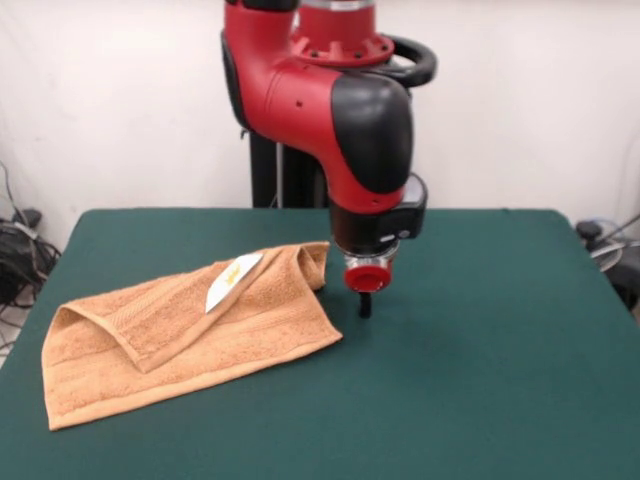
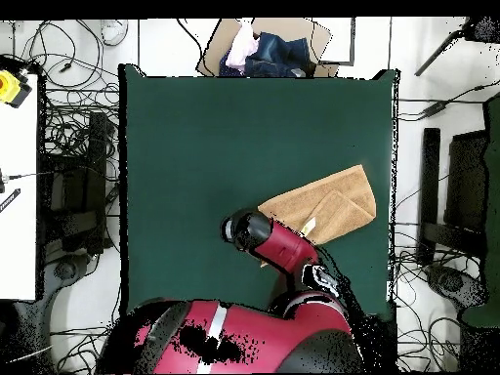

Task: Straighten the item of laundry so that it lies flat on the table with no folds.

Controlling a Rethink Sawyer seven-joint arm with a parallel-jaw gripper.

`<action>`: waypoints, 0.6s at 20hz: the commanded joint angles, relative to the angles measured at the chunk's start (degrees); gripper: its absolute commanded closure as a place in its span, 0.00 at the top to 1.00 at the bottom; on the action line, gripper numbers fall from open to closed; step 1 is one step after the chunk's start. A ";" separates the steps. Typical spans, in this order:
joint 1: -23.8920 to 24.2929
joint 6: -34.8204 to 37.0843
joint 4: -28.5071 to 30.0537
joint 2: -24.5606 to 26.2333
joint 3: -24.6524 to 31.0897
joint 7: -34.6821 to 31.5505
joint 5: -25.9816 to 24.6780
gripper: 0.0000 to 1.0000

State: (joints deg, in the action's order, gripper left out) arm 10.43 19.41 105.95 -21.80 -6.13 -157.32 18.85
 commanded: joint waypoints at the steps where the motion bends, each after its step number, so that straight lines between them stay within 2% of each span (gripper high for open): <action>1: 3.65 -12.57 0.32 5.42 1.31 -8.20 0.94 1.00; 3: 3.97 -12.24 1.20 4.39 1.31 -8.03 0.64 1.00; 9: 4.98 0.37 3.77 -6.61 -2.69 -4.05 -0.82 1.00; 12: 5.74 4.14 5.37 -11.06 -3.20 -2.96 -1.22 1.00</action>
State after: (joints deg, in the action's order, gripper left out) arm 13.77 19.42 108.13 -25.61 -7.31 -157.32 18.75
